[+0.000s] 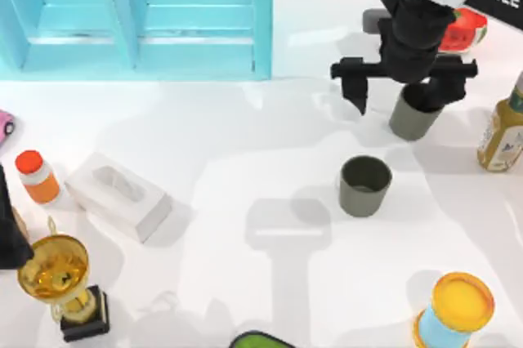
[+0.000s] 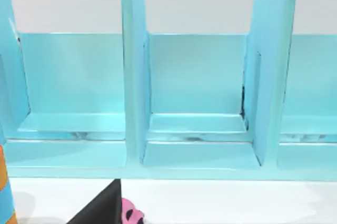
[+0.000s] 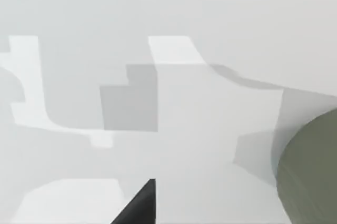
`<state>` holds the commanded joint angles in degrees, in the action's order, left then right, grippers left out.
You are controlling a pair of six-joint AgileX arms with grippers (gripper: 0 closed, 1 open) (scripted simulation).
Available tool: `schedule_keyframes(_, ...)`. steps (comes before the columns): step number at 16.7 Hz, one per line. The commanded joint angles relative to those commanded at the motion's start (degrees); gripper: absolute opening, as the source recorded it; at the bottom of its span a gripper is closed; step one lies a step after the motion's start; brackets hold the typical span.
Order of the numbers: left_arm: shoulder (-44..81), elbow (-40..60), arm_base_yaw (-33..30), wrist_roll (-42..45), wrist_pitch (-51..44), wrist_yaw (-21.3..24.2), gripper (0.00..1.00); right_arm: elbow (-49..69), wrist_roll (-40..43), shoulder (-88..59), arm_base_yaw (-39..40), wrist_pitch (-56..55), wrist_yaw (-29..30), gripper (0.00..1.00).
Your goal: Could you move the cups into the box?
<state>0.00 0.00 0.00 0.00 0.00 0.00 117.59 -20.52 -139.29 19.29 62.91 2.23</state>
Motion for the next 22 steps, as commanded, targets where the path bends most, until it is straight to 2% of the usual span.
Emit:
schedule_keyframes(8,0.00,0.00,0.00,0.00,0.00,0.00,1.00,0.00,0.00,0.00,0.00,0.00,0.00,0.02)
schedule_keyframes(18,0.00,0.00,0.00,0.00,0.00,0.00,1.00,0.11,-0.13,0.10,-0.12,0.02,-0.04,0.00)
schedule_keyframes(22,0.00,0.00,0.00,0.00,0.00,0.00,1.00,3.97,-0.40,2.06,-4.89,1.16,-1.22,0.00)
